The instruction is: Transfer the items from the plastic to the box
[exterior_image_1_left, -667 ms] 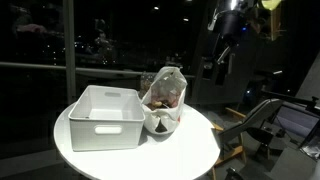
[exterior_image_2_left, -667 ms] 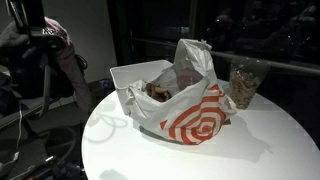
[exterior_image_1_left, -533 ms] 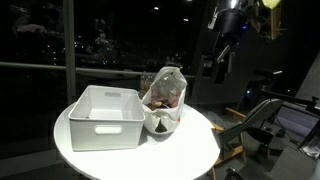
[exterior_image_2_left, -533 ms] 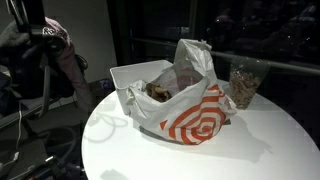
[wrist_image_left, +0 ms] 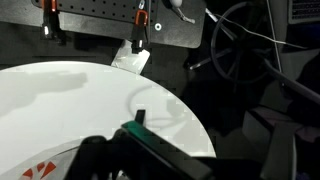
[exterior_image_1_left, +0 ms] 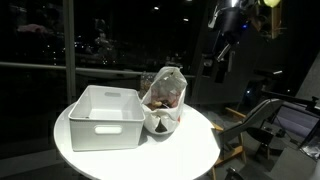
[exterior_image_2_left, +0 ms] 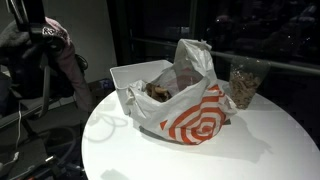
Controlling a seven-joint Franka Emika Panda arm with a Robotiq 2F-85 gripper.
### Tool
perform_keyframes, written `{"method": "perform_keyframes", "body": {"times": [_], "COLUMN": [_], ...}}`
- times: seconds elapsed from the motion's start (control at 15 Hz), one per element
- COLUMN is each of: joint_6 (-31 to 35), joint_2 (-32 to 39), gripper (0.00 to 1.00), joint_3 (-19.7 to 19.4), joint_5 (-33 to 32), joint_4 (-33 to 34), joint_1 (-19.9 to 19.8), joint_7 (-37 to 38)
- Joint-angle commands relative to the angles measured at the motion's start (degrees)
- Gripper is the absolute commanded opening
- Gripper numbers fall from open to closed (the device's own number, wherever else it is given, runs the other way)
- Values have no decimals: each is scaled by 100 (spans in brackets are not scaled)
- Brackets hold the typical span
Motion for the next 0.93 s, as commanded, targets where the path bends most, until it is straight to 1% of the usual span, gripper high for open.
{"method": "perform_keyframes", "body": {"times": [0.0,0.07,0.27,0.53,0.73,0.87], "joint_6": [-32,46,96,268,741,1230], "joint_2": [-1,233,721,1612,2368,2822], "gripper": [100,100,100,100,100,100], "joint_3": [95,159,189,251,211,182], "joint_5": [55,62,90,-237,-464,-617], "joint_4": [15,147,456,1180,1702,1894], "joint_1": [-128,-103,-22,-175,-334,-461], "joint_7": [-62,-54,-272,-245,-168,-83]}}
